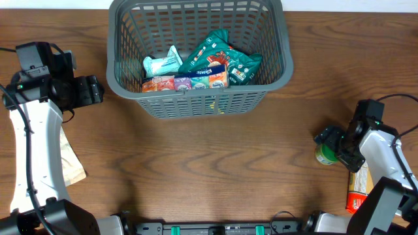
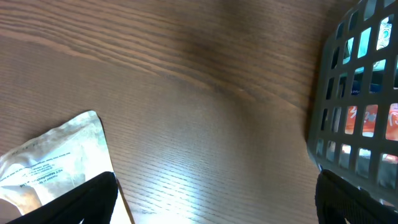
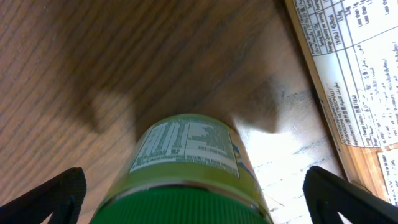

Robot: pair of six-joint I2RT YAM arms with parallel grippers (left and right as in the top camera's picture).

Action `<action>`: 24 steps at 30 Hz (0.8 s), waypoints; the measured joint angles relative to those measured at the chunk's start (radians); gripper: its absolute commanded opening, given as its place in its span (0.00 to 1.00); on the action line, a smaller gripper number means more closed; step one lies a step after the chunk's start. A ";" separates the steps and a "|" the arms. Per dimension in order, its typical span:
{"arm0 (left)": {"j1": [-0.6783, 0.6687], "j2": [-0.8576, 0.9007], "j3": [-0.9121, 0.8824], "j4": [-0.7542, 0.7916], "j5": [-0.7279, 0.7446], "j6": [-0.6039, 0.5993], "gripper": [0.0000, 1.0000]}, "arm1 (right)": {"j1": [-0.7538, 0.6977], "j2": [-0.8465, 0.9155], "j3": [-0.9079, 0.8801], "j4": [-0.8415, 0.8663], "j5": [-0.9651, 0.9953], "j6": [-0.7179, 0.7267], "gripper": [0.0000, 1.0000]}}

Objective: Pack container
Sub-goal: 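Lower the right gripper onto the green-capped jar and grasp it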

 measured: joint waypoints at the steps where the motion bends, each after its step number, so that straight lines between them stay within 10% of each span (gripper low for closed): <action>1: 0.000 0.000 0.000 0.000 0.000 0.001 0.86 | 0.000 0.002 0.000 0.002 0.000 0.002 0.91; 16: 0.000 0.000 0.000 0.000 0.000 0.011 0.86 | 0.000 0.005 0.000 0.003 -0.002 0.018 0.49; 21: 0.000 0.000 0.000 0.000 0.000 0.011 0.86 | 0.001 0.000 0.005 -0.006 0.004 0.022 0.02; 24: 0.000 0.000 0.000 0.000 0.000 0.011 0.86 | 0.001 -0.001 0.005 -0.006 0.005 0.022 0.01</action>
